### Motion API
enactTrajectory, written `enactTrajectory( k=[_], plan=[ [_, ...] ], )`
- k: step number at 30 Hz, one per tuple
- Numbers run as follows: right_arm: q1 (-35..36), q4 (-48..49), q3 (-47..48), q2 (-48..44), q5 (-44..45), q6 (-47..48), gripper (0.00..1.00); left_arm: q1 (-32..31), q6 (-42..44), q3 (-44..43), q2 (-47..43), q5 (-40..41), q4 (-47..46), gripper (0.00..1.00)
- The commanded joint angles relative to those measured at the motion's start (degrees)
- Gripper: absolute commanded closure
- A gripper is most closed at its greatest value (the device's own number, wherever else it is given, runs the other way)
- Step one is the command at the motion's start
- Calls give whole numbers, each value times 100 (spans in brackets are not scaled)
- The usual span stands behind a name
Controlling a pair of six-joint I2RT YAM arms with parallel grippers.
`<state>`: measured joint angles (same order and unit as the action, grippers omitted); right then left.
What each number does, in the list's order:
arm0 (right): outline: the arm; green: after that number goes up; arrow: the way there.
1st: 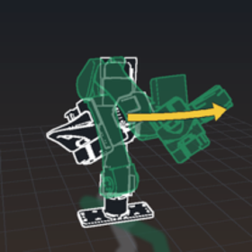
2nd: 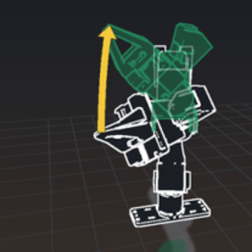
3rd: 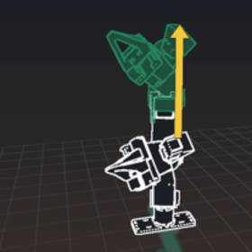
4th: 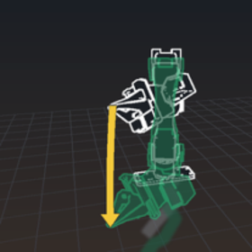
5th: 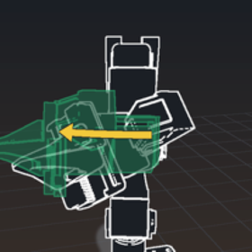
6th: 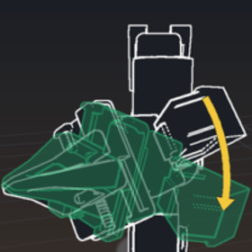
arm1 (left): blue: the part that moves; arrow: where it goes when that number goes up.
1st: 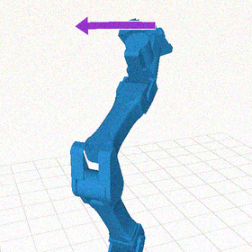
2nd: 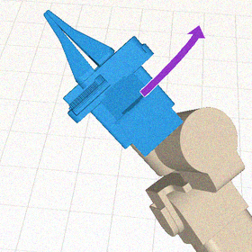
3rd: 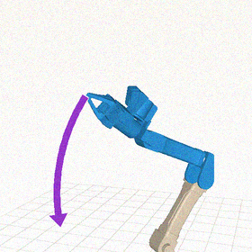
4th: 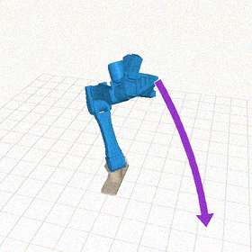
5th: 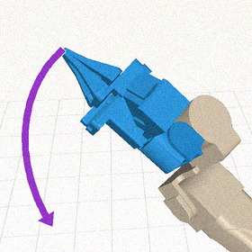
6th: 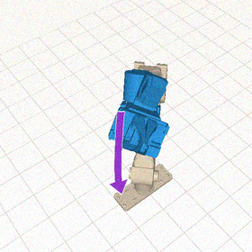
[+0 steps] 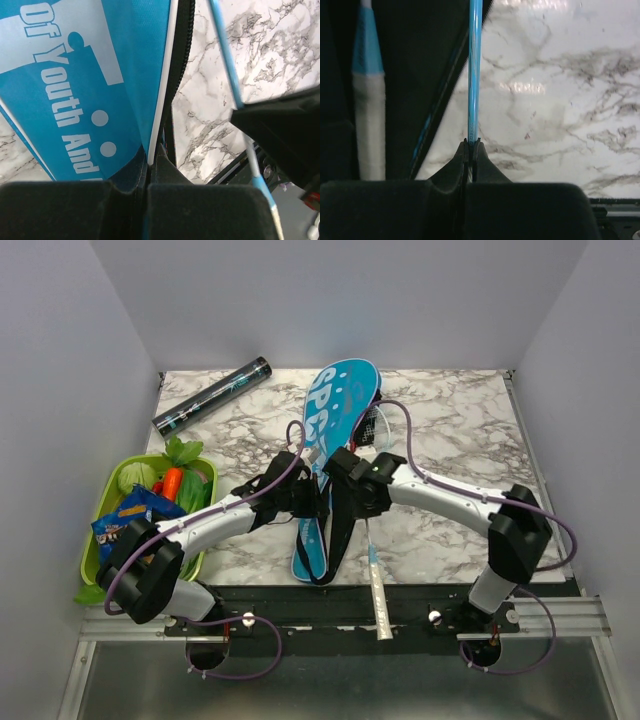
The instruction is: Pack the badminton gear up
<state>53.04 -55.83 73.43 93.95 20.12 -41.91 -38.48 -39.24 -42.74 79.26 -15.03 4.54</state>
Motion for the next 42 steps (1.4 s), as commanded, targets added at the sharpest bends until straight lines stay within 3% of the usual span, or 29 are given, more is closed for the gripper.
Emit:
enactTrajectory(
  k=[1,11,23,25,26,29,32,36,42],
  plan=[
    [-179,449,846,676,265,543,99,-28,4,-112,-113,-158,-163,100],
    [-1198,1969,1657,1643,63,1404,99,-54,-127,29,-25,-510,-427,100],
    [-1410,2419,2545,2496,-104,1396,99,-134,-163,-6,63,-686,-656,100],
    [-1410,2419,2449,2435,-227,1379,94,-133,-145,-6,37,-651,-647,100],
    [-1410,2454,2274,2270,-271,1344,80,-134,-136,-15,19,-642,-612,100],
    [-1410,2568,1852,1874,-377,1317,60,-134,-101,-15,10,-581,-568,100],
    [-1410,2517,1307,1276,-342,1273,47,-134,-101,-6,45,-580,-577,100],
    [-1410,2121,850,582,-412,1238,44,-134,-66,3,54,-510,-559,100],
    [-1410,2015,-530,-807,-1658,1194,44,-134,4,3,1,-413,-489,100]
  ],
)
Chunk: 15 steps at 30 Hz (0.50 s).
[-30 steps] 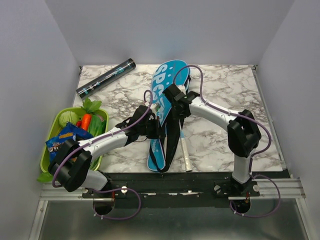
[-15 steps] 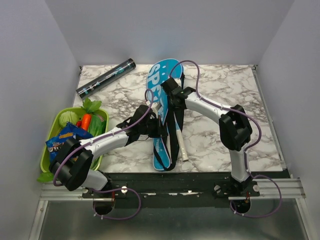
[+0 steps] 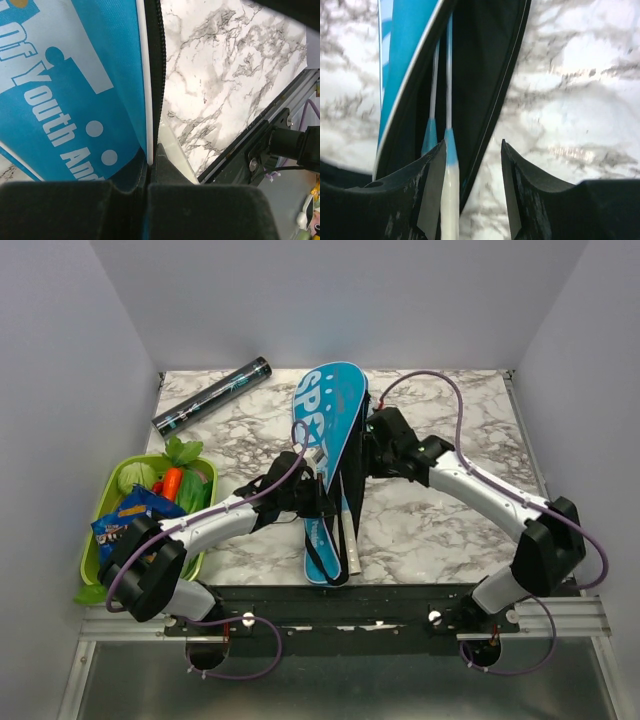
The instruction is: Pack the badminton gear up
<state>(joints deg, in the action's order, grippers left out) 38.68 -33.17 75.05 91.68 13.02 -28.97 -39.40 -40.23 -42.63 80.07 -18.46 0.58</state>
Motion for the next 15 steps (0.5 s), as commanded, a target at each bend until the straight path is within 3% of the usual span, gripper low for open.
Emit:
enactTrajectory(
  k=[1,8,15],
  plan=[
    [26,-252,-858,-694,-1455,-117,45,-42,120,-8,-88,-61,-84,100],
    [35,607,-2344,-1670,-3355,-468,48,-42,147,-26,-115,-96,-102,100],
    [61,1418,-2995,-1750,-3806,-803,49,-42,156,-35,-106,-132,-128,100]
  ],
)
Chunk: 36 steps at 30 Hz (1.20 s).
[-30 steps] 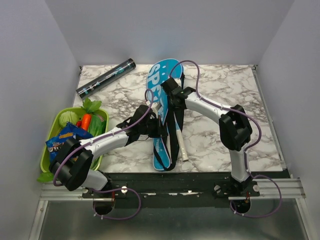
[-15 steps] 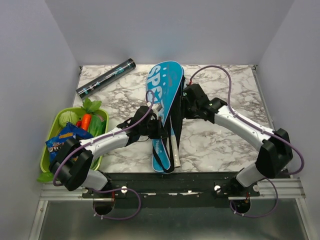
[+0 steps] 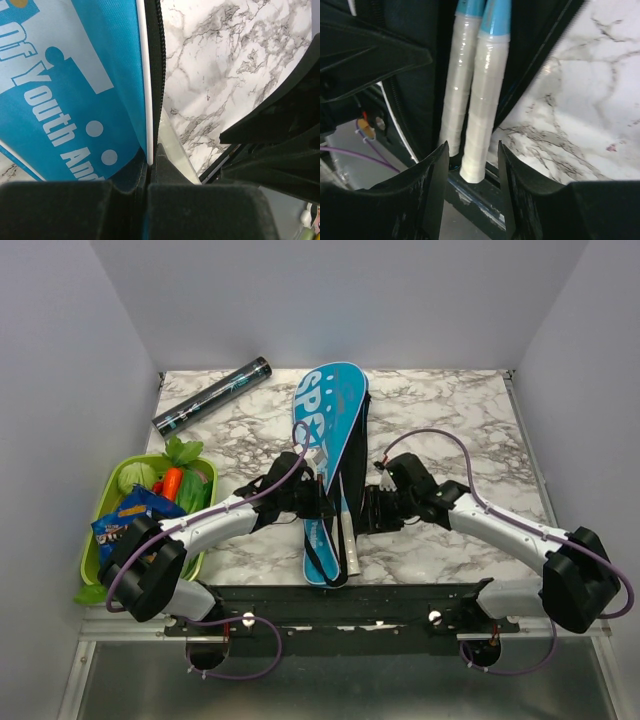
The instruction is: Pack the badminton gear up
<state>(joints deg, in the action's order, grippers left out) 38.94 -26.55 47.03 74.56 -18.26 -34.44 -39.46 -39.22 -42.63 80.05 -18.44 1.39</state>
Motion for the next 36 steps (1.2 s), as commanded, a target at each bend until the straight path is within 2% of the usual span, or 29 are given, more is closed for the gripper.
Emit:
enactTrajectory(
  k=[1,19,25,29,31,36],
  plan=[
    [44,826,-289,57,-714,-291,50,-35,55,-35,-104,-134,-209,100],
    [219,2284,-1037,769,-933,-871,58,-35,37,-26,-183,-239,-271,100],
    [237,3400,-1292,1007,-1285,-1425,62,-35,2,1,-157,-353,-350,100],
    [237,3972,-1135,1296,-1338,-1741,65,-44,-24,1,-95,-441,-385,100],
    [255,3999,-1021,1411,-1303,-1751,65,-44,-7,9,-95,-442,-376,100],
    [299,3226,-721,1526,-864,-1391,63,-44,81,-8,-148,-362,-244,100]
  ],
)
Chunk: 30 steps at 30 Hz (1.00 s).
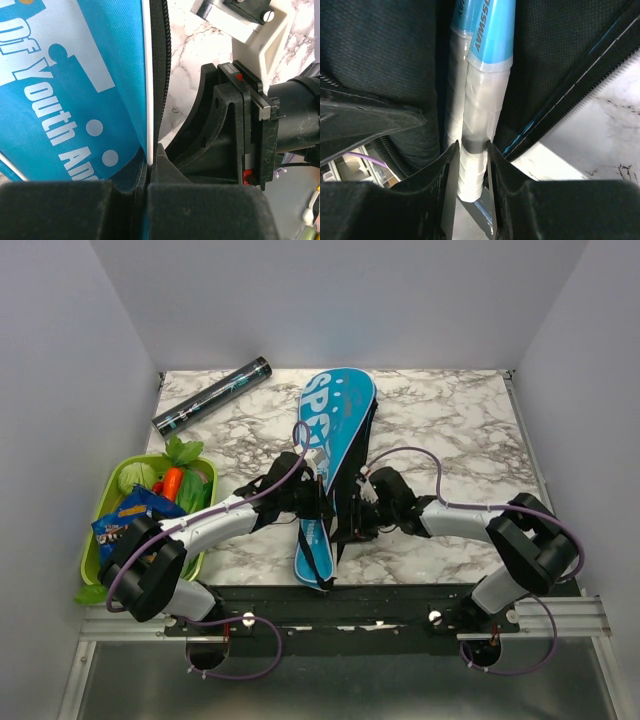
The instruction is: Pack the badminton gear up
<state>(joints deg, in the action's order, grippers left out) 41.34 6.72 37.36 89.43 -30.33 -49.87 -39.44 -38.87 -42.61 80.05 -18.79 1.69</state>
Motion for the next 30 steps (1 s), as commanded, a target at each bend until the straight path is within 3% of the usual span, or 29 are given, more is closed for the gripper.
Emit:
enactTrajectory(
  k=[1,4,14,21,25,30],
  plan=[
    [58,-110,210,31,378,170,63,-55,55,-10,-148,-327,-275,100],
    [76,13,18,197,396,92,62,-64,29,-10,-139,-363,-327,100],
    [541,2541,-309,839,343,-1103,62,-73,-155,68,45,-688,-705,100],
    [559,3590,-159,1252,440,-1385,62,-64,-103,121,-60,-714,-679,100],
    [559,3548,-151,1052,589,-1289,62,-73,-33,104,-121,-609,-513,100],
    [550,2554,-168,690,1054,-920,62,-64,248,-71,-244,92,391,100]
  ],
)
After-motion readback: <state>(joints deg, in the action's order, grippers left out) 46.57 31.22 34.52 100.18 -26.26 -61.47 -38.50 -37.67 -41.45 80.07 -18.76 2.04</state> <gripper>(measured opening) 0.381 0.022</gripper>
